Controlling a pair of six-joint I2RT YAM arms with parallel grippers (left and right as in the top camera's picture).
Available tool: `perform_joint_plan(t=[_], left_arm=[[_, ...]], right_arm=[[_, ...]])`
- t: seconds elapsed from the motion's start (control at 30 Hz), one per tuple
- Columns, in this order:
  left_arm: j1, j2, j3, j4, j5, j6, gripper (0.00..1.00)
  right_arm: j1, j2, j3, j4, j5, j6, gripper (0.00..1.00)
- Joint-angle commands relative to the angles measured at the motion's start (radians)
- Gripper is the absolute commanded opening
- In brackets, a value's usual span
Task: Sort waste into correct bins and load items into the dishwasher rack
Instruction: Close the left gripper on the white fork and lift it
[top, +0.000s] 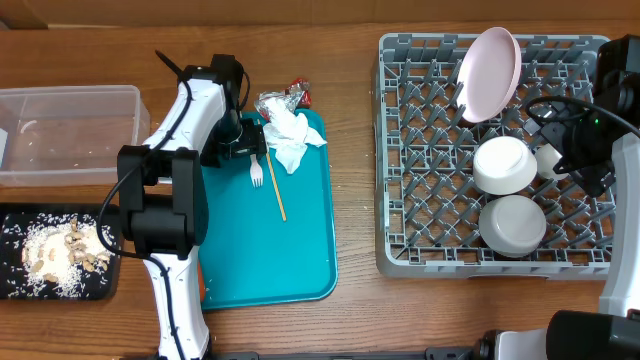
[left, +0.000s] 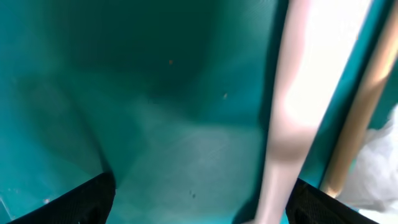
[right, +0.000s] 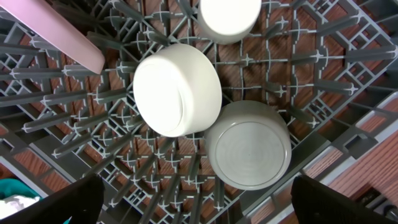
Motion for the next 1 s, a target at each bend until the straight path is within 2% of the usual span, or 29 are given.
perform_joint_plan(t=[0.0,0.13,0.27,0.37,0.5,0.6,0.7,0.77,0.97], left_arm=[[-0.001,0.018,-0.003,0.021,-0.026,0.027,0.87],[-0.001,0.019,-0.003,0.043,-0.019,0.051,0.82],[-0.005,0.024,-0.003,0.082,-0.009,0.072,0.65],[-0.005,0.033,-0.003,0.096,0.025,0.090,0.56],[-0.005,0.043,-0.003,0.099,0.026,0.089,0.37],[-0.005,0.045,-0.003,0.107,0.024,0.073,0.13],[-0.005,0.045,-0.003,0.112,0.027,0.070,0.11],[-0.005,0.045,-0.003,0.108,0.027,0.070,0.04],[-0.002,0.040,0.045,0.027,0.024,0.071,0.04]], right_arm=[[-0.003,-0.003,-0.003,0.004,-0.002,-0.003,1.00],[-0.003,-0.003,-0.003,0.004,-0.002,-0.003,1.00],[-0.003,-0.003,-0.003,0.004,-0.002,-0.003,1.00],[-0.003,-0.003,-0.003,0.004,-0.002,-0.003,1.00],[-0.003,-0.003,-0.003,0.004,-0.002,-0.003,1.00],[-0.003,-0.003,-0.003,0.004,-0.002,-0.003,1.00],[-0.003,-0.003,-0.003,0.004,-0.002,-0.003,1.00],[-0.003,-0.003,-0.003,0.004,-0.002,-0.003,1.00],[-0.003,-0.003,-0.003,0.004,-0.002,-0.003,1.00]])
